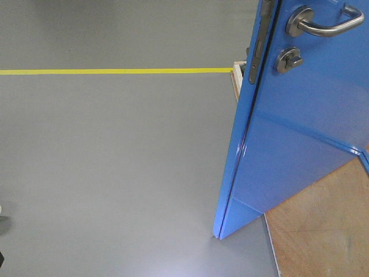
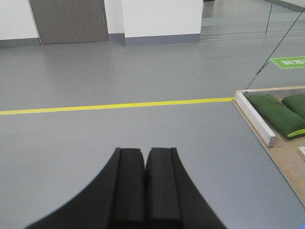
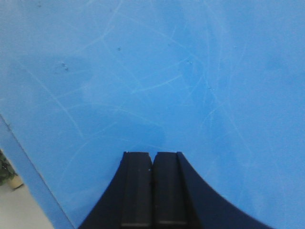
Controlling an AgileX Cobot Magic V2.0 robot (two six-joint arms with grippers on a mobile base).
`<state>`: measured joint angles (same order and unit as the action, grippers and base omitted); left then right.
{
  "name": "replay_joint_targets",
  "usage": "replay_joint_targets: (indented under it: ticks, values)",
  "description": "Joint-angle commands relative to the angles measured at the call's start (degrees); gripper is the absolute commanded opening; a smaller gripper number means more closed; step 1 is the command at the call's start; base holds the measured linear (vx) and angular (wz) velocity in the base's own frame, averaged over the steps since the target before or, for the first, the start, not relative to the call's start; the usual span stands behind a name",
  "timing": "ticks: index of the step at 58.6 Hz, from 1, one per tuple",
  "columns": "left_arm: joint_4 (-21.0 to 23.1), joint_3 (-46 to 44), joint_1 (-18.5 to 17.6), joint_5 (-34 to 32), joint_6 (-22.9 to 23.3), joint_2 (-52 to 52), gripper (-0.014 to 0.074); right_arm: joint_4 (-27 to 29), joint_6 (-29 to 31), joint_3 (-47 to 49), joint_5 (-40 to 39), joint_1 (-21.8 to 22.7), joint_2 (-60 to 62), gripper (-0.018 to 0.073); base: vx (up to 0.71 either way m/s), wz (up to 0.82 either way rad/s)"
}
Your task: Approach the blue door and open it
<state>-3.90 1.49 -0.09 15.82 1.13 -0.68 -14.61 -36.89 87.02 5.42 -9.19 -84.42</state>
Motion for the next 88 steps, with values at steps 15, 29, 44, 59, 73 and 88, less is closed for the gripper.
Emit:
replay_joint_targets:
  ticks: [15, 29, 44, 59, 73, 88]
  values:
    - [0.1, -1.5, -0.4, -4.8, 0.4, -0.7, 0.0073, -0.4, 0.6, 1.7, -5.1, 0.1, 1.8, 0.0012, 0.00, 0.00]
    - [0.1, -1.5, -0.4, -4.8, 0.4, -0.7, 0.0073, -0.4, 0.8, 1.7, -5.1, 0.1, 1.8, 0.0012, 0.00, 0.00]
    - [0.1, -1.5, -0.4, -4.8, 0.4, -0.7, 0.0073, -0.4, 0.8, 1.7, -5.1, 0.1, 1.8, 0.0012, 0.00, 0.00]
    - [0.1, -1.5, -0.4, -4.8, 0.4, -0.7, 0.0073, -0.4, 0.8, 1.7, -5.1, 0.1, 1.8, 0.0012, 0.02, 0.02]
    - [0.1, -1.5, -0.4, -4.8, 0.4, -0.7, 0.0073, -0.4, 0.8, 1.7, -4.7, 0.1, 1.8, 0.0012, 0.07, 0.04]
    - [0.1, -1.5, -0.4, -4.8, 0.4, -0.7, 0.0073, -0.4, 0.8, 1.7, -4.7, 0.1, 1.8, 0.0012, 0.11, 0.09]
